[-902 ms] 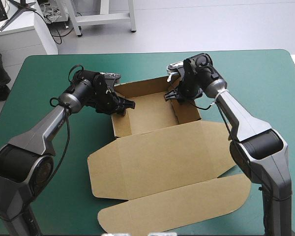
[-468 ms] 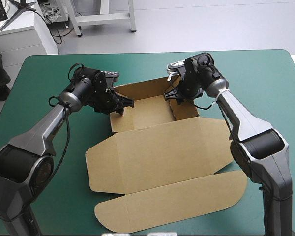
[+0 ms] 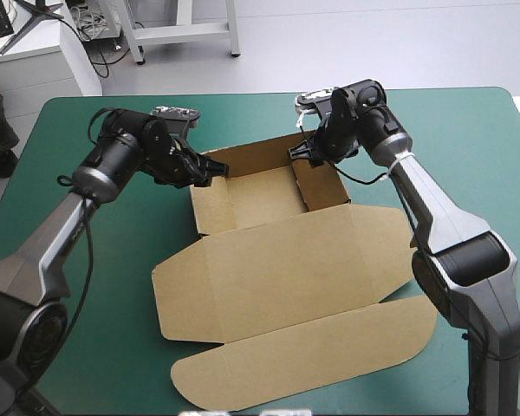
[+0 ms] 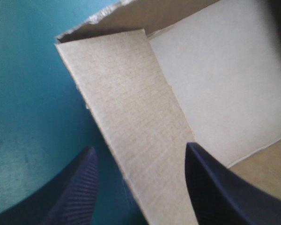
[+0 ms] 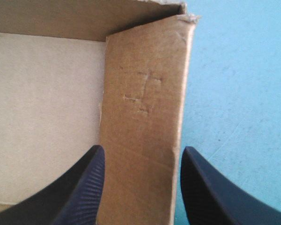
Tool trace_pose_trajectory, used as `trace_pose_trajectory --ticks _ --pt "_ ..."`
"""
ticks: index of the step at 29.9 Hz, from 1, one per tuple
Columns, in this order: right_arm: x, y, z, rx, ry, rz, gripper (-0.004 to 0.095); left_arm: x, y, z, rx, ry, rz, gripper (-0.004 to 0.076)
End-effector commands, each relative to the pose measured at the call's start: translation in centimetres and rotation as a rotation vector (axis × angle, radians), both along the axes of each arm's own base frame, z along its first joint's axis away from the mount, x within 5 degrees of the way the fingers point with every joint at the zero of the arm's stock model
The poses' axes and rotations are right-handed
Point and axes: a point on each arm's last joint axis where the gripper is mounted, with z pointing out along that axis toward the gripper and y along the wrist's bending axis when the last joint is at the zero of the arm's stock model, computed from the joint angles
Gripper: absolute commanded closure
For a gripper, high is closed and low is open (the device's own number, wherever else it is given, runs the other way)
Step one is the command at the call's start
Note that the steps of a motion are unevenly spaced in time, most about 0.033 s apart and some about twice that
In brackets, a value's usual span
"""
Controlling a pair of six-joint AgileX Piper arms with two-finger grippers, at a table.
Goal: Fold the box
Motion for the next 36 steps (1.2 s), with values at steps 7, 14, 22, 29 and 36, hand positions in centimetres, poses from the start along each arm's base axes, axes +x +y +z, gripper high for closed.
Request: trace_pose_trajectory --ticks 7,14,22,29,36 --pt "-6.6 -3.3 12.1 0.102 -0.27 -0.006 0.0439 -11.0 5.1 13.8 -0.025 -0.474 -0.079 0.0482" --pt "-9.7 -4.7 15.6 0.142 -0.36 -0.006 0.0439 -20.4 9.0 17.9 0.033 -0.67 -0.183 0.0734" --pt "-9.3 -4.6 15.0 0.118 -0.35 -0.008 0.0439 -28.5 12.4 15.1 0.031 -0.809 -0.197 0.0734" --pt "-6.0 -3.4 11.3 0.053 -0.268 -0.01 0.0439 -33.0 14.3 9.2 0.021 -0.853 -0.191 0.0734" --pt "-2.0 -1.6 5.2 -0.003 -0.131 -0.004 0.0439 -35.2 14.8 2.7 -0.046 -0.91 -0.188 0.0734"
